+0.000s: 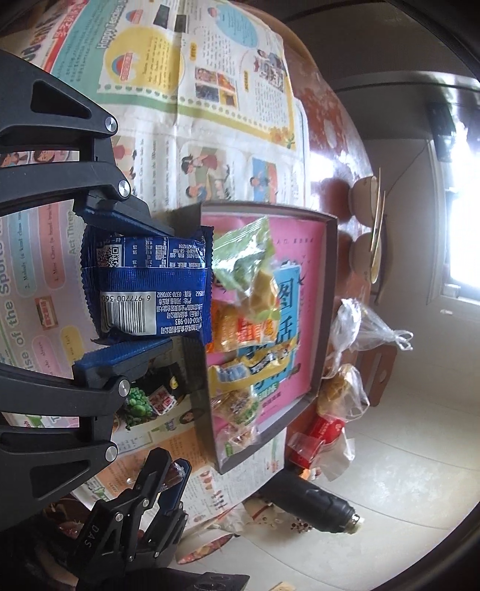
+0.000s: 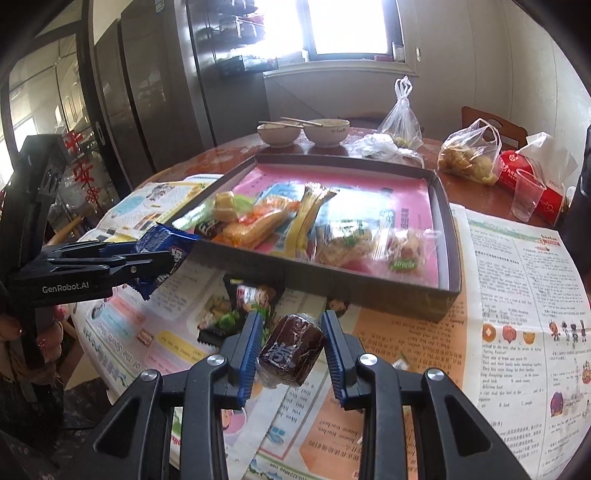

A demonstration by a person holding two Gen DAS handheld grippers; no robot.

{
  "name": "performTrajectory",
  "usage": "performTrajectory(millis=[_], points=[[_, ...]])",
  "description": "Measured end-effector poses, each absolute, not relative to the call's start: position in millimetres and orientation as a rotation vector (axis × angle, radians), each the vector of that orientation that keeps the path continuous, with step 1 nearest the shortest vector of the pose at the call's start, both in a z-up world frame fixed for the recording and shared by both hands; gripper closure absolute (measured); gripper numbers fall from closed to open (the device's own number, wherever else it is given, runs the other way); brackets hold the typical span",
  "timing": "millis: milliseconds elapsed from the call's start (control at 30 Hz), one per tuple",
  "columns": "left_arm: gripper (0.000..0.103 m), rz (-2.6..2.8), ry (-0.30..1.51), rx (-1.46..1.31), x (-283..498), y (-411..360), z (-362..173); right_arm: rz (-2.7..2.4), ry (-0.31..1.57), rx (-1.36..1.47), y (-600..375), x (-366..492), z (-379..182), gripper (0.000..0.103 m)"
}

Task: Organize snacks
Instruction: 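Carry the candy into the tray with the right tool while the left tool carries the biscuit packet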

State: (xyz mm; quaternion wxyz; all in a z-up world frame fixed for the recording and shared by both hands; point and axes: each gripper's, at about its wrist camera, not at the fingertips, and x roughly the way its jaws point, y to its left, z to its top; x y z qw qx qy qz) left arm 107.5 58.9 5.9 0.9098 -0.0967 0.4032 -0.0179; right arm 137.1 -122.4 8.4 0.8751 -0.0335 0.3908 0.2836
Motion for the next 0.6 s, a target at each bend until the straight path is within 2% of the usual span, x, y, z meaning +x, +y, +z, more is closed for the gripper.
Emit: performTrajectory(millis=[600], points=[[0.05,-0.03,0.821,-0.186,144,51,9,0.579,0.774,-0.027,-123,160,26,0.069]])
